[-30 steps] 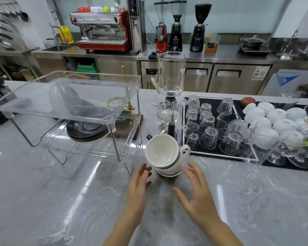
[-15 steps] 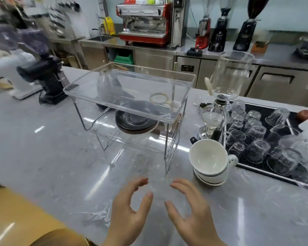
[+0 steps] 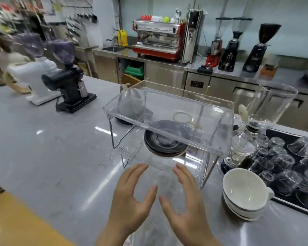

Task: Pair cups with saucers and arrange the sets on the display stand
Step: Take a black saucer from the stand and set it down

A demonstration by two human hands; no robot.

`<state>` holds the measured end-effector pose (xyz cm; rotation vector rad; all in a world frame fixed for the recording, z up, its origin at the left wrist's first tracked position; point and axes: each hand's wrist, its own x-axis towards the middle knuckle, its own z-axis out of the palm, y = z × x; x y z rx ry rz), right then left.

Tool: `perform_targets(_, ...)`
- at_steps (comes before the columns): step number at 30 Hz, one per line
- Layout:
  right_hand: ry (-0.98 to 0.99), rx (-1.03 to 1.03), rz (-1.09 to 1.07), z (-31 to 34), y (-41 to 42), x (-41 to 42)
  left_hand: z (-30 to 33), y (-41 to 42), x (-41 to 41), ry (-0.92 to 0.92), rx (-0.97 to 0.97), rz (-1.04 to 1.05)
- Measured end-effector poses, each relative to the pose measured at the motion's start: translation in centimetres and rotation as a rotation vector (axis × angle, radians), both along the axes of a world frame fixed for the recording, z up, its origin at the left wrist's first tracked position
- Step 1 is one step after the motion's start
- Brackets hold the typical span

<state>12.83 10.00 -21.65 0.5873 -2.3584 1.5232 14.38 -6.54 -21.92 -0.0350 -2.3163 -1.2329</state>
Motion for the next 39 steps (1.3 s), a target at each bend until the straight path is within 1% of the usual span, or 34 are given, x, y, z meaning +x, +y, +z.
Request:
perform_targets(4,-0.046,0.025,-0.072,0.6,-1.5,-1.9,0.5,-1.4,-2.6,-0.022,0.023,-0.023)
perform_targets(9,-0.061,-0.037,-0.174,2.2,-3.0,-4.8,0.9,-2.3,-6.3,-0.041,0.002,-0.077)
perform_targets(12,-0.054,-0.046,-0.231,2.6,-3.8,-6.9,1.3,-2.7,-8.6,-0.059,0.054,-0.118)
perform_targets(18,-0.171,-0.078,-0.366,2.2,-4.9,-10.4,2.3,-2.3,-12.3,-0.087,0.14,-0.198)
perform_targets(23,-0.256,-0.14,-0.434,1.6,-4.7,-12.5,2.6,-2.0,-14.9,-0.108,0.205,-0.324)
perform_targets(26,-0.301,-0.186,-0.473,1.4,-4.8,-13.4,2.8,-1.9,-15.8,-0.095,0.211,-0.32)
perform_targets(30,-0.327,-0.229,-0.488,0.8,-4.9,-14.1,2.3,-1.9,-17.1,-0.148,0.247,-0.302)
perform_targets(32,-0.304,-0.254,-0.498,0.5,-4.9,-14.3,2.4,-1.6,-16.8,-0.158,0.287,-0.292)
perform_targets(36,-0.322,-0.291,-0.466,0.6,-5.0,-14.1,2.4,-1.2,-16.5,-0.153,0.33,-0.255)
perform_targets(39,-0.291,-0.289,-0.464,1.2,-5.1,-13.9,2.6,-1.2,-16.2,-0.16,0.346,-0.248)
